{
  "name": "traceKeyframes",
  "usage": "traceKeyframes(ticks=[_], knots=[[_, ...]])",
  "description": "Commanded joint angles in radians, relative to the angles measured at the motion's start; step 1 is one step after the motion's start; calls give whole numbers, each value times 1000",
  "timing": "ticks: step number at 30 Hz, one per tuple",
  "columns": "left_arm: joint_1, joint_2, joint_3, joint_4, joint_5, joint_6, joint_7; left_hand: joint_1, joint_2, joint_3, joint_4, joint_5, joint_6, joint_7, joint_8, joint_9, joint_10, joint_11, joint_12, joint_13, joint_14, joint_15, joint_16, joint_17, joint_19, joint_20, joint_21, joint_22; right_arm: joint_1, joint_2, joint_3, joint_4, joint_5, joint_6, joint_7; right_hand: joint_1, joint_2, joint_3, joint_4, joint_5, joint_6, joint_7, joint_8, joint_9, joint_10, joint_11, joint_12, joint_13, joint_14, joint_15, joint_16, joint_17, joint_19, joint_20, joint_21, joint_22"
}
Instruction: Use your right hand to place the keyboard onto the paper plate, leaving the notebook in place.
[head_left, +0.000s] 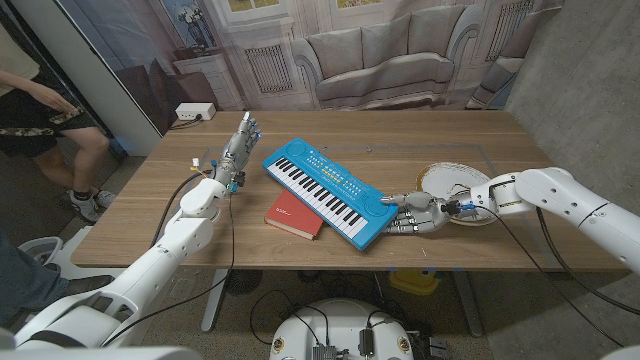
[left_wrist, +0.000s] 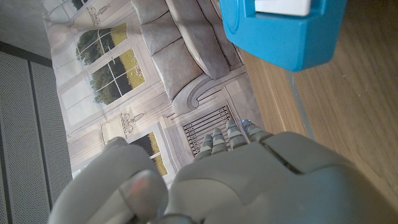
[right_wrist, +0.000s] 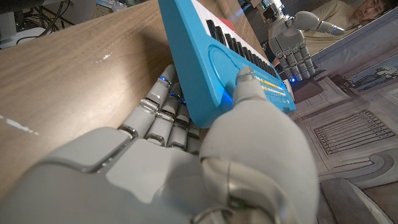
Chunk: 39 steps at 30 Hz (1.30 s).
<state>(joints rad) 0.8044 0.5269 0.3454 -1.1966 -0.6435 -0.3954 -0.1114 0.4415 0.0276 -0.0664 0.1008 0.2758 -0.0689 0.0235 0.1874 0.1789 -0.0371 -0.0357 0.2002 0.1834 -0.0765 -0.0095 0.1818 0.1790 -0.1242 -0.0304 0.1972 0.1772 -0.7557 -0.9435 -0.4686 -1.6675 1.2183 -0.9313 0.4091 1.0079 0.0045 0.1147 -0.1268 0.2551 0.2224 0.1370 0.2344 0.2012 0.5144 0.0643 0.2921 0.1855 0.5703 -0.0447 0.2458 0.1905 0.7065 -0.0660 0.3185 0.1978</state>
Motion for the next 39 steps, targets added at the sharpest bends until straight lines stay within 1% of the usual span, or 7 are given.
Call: traceKeyframes(ticks=[1,8,12,15,16,27,39], knots=[[4,-2,0,-1,0,-2,6,7,3,-5,-1,1,-5,-4,7,6,-10,3,0,4,-5,3,5,3,-9,-1,2,3,3,1,-1,6,4,4,3,17,11,2,-1,-4,9,13,-5,0,22,-10,6,3,32,-30,5,2,12,-84,10,3],[5,-3,2,-5,3,-1,9,7,3,-6,-1,1,-5,-3,7,6,-12,2,0,4,-5,4,5,3,-9,-1,2,3,-1,-1,3,14,9,11,21,46,28,10,-7,-8,17,0,-7,1,49,-33,8,5,71,-62,8,4,38,-112,22,4],[7,-3,1,-9,3,-1,12,8,3,-7,-1,1,-5,-2,7,6,-11,3,0,4,-5,4,5,3,-10,-1,2,3,1,-1,5,16,15,5,21,57,36,5,-4,-19,38,4,-7,2,77,-40,7,5,171,-102,26,6,120,-148,61,10],[9,-2,1,-11,2,1,13,8,4,-7,-2,1,-5,-3,7,6,-11,1,0,4,-5,3,5,3,-10,0,2,3,2,0,5,17,17,4,20,60,37,3,-3,-22,67,3,2,3,91,-39,10,5,167,-98,17,6,118,-149,61,11],[10,-2,1,-13,3,1,15,8,4,-7,-2,1,-5,-3,7,6,-11,1,0,4,-5,3,5,3,-10,0,2,3,3,0,5,18,17,2,20,65,39,2,-3,-25,85,-5,5,2,113,-71,14,6,178,-103,14,6,119,-149,64,12],[10,1,3,-19,4,12,18,9,5,-9,-2,1,-5,-3,7,6,-11,3,0,4,-5,3,5,3,-9,0,2,3,5,8,8,28,24,-1,12,90,71,-3,4,-41,355,-106,68,10,287,-124,49,3,371,-168,22,3,241,-158,151,30],[5,0,6,-19,6,15,16,10,6,-11,-2,1,-4,-3,7,6,-10,3,1,4,-5,3,6,3,-10,0,2,3,-16,13,18,34,32,25,21,121,90,1,-3,-47,468,-141,78,11,378,-144,56,2,488,-177,17,3,300,-159,216,42]])
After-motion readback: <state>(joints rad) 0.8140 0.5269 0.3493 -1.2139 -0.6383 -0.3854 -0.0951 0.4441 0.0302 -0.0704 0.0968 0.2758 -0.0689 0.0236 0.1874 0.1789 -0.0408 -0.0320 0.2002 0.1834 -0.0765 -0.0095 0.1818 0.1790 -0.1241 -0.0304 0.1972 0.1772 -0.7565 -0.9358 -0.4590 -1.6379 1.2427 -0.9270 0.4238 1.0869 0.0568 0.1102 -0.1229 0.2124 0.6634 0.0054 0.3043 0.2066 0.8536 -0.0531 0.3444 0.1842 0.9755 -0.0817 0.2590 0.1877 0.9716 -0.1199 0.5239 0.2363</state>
